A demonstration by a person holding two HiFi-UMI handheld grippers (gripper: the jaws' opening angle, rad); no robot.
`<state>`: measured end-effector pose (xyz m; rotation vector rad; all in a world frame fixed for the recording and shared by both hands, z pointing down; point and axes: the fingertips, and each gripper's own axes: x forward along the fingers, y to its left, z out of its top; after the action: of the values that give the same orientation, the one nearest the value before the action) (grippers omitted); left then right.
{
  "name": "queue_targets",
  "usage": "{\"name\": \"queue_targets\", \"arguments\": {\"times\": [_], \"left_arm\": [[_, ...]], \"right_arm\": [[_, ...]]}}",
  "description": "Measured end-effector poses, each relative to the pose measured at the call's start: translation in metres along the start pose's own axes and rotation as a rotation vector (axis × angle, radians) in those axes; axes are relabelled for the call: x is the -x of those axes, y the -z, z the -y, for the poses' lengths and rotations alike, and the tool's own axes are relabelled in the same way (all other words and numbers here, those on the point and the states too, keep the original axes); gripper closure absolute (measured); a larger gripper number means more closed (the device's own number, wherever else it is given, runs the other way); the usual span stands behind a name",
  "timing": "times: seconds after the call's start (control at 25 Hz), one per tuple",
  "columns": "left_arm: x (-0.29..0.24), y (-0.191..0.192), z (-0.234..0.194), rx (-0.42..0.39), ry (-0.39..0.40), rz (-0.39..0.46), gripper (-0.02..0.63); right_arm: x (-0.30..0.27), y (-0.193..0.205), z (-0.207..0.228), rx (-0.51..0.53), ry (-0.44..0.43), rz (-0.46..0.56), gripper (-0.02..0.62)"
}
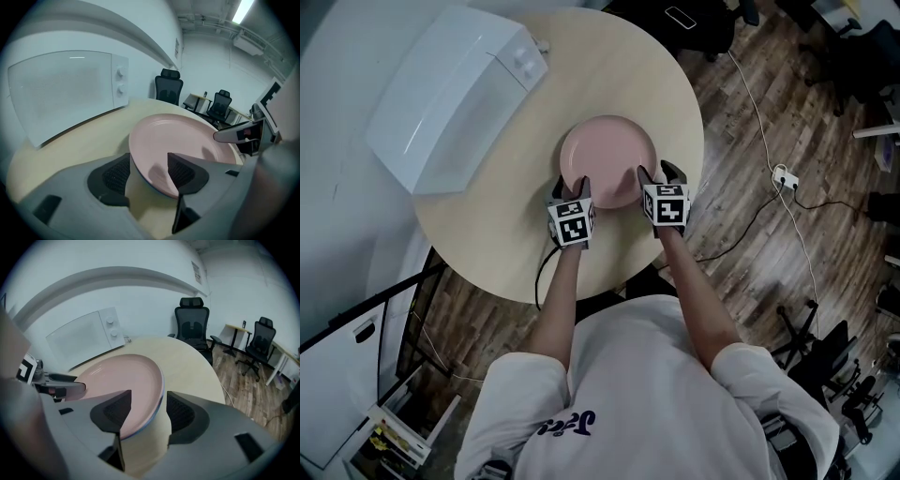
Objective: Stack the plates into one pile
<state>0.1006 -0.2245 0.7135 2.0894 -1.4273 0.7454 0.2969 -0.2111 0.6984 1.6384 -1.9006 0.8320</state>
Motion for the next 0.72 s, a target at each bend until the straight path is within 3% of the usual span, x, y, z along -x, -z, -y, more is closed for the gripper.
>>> {"name": "queue_targets", "arguments": {"times": [0.24, 0.48, 0.52, 0.6, 0.72], "left_arm": [[0.042, -0.035, -0.004, 0.023, 0.051, 0.110, 0.365], [0.121, -0.108, -0.006, -0.022, 0.073, 0.313, 0.374], [0.134, -0.123, -0.007, -0.028, 0.074, 0.352, 0.392], [0.161, -0.151, -0.008, -0.045, 0.068, 0.433, 0.458], [0.198, -0.187, -0.012, -0.059, 0.069, 0.546, 0.513]], "right_arm": [[0.035, -0.040, -0.025, 0.058, -0.026, 0.137, 0.370], [0.094, -0.123, -0.078, 0.074, -0.096, 0.370, 0.376], [0.106, -0.137, -0.087, 0.092, -0.100, 0.405, 0.395], [0.130, -0.164, -0.103, 0.134, -0.097, 0.475, 0.498], [0.162, -0.195, -0.125, 0.168, -0.109, 0.571, 0.538]]}}
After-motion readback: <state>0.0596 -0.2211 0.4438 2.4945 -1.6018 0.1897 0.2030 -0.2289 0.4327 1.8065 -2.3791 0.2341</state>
